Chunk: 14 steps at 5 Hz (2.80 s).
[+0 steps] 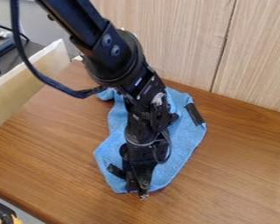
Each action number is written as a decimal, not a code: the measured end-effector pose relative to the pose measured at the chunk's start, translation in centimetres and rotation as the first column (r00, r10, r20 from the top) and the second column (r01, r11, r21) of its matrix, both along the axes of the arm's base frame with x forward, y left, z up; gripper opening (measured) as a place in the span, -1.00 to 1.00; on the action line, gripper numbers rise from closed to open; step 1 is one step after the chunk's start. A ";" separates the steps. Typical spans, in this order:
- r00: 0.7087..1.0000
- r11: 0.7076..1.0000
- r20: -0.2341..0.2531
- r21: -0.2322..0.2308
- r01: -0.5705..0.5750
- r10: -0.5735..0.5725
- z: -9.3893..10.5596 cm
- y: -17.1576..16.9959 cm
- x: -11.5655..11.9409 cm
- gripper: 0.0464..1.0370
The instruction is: Fold the cloth from bottom to top
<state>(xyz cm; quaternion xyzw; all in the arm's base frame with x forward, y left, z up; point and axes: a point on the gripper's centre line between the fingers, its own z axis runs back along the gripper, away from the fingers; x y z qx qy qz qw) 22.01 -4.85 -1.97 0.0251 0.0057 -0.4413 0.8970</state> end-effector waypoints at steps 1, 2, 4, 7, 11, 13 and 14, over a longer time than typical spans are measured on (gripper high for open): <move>1.000 1.000 -0.004 -0.001 0.000 0.000 0.0 -0.1 0.1 -0.70; 1.000 1.000 -0.004 -0.001 -0.006 0.006 0.0 0.1 0.2 -0.92; 0.999 0.999 0.039 0.003 -0.038 0.038 1.8 0.9 1.2 -0.97; 0.967 0.993 0.225 -0.044 -0.112 0.119 8.6 2.6 8.8 -0.97; 0.979 0.986 0.129 -0.067 -0.153 0.161 4.0 6.2 16.1 -0.98; 0.977 0.982 0.107 -0.063 -0.181 0.187 2.7 6.2 15.9 -0.62; 0.974 0.979 0.099 -0.039 -0.201 0.204 2.4 6.5 15.5 -0.13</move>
